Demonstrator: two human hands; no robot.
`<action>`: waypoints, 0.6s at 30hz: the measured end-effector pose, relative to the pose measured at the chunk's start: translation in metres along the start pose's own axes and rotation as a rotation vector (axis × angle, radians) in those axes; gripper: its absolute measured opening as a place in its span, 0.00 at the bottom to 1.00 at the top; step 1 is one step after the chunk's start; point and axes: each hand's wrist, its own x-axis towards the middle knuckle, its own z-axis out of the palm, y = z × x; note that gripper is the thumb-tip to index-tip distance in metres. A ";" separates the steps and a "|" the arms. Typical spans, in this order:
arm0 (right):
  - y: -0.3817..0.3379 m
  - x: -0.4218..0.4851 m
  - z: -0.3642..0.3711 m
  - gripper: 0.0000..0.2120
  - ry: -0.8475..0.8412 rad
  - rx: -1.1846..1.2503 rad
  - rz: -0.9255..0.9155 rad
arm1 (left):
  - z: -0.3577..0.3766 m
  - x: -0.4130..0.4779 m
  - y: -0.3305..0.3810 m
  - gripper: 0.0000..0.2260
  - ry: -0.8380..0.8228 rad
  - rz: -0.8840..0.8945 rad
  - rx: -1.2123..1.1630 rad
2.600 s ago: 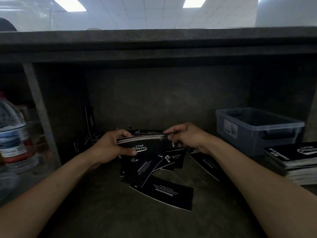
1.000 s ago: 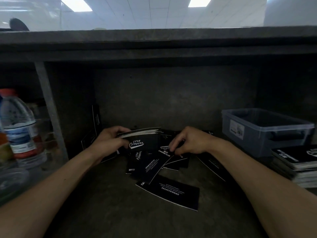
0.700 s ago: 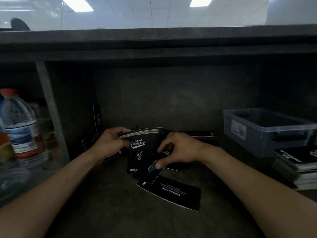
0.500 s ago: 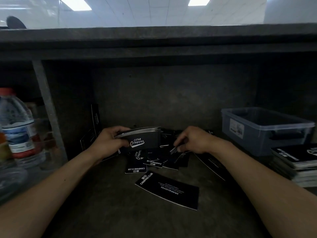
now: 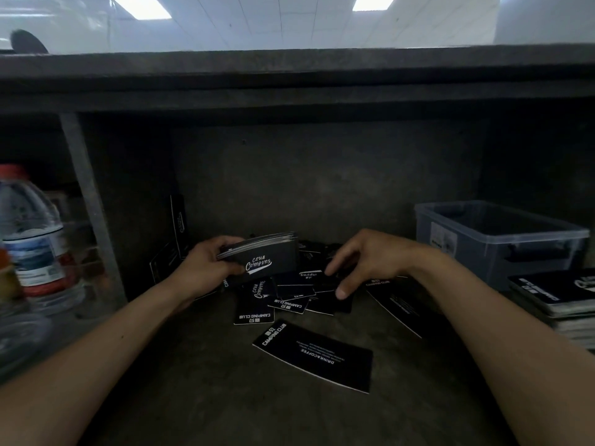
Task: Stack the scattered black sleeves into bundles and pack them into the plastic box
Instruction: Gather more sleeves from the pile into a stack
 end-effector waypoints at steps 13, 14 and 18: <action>0.002 0.006 -0.005 0.12 0.599 -0.005 -0.231 | 0.000 0.002 -0.004 0.22 -0.011 0.001 -0.015; 0.000 0.007 -0.005 0.12 0.606 0.065 -0.257 | 0.000 0.002 -0.004 0.22 -0.011 0.010 -0.018; -0.007 0.001 -0.007 0.18 0.343 0.328 -0.257 | 0.003 0.000 0.000 0.21 0.003 0.069 -0.030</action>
